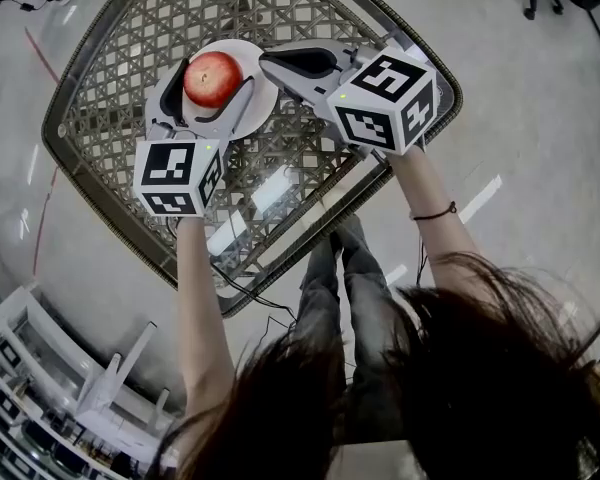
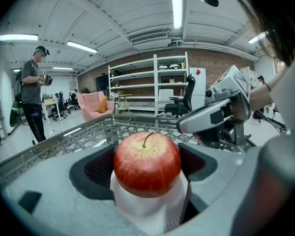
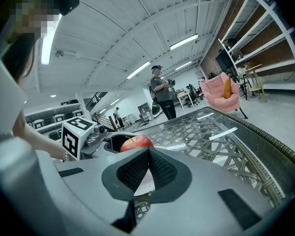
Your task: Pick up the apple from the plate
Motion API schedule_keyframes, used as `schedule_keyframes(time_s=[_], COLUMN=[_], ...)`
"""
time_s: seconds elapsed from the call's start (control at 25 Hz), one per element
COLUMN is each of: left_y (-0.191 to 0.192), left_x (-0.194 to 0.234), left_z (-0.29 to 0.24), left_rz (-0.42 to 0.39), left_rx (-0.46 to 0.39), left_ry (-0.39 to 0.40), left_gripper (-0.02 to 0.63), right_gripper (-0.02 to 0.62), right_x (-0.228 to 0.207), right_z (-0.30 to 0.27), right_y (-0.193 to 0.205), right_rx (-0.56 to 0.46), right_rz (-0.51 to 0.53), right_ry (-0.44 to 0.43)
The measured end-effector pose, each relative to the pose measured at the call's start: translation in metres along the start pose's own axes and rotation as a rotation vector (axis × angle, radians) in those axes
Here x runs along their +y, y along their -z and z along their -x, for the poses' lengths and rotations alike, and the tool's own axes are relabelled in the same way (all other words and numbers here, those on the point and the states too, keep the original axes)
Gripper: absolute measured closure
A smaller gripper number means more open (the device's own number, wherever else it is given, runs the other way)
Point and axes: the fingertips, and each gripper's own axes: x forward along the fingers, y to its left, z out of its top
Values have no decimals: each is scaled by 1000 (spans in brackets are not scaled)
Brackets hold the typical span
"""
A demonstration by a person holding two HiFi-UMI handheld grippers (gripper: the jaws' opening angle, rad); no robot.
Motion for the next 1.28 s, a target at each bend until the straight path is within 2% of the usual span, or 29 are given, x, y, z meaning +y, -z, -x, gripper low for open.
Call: schedule_keyframes(time_s=[0.6,1.28], left_y=[-14,-53], left_x=[3,-7], left_z=[17,62], left_rz=[52,113], left_rx=[-32,-73], left_ry=[-22,-60], left_gripper=[204,204], right_gripper=[586,586], right_x=[2,31], right_z=[4,27], right_y=[0,-52], right_rx=[-23,-45], right_rz=[-39,-7], right_ry=[10,0])
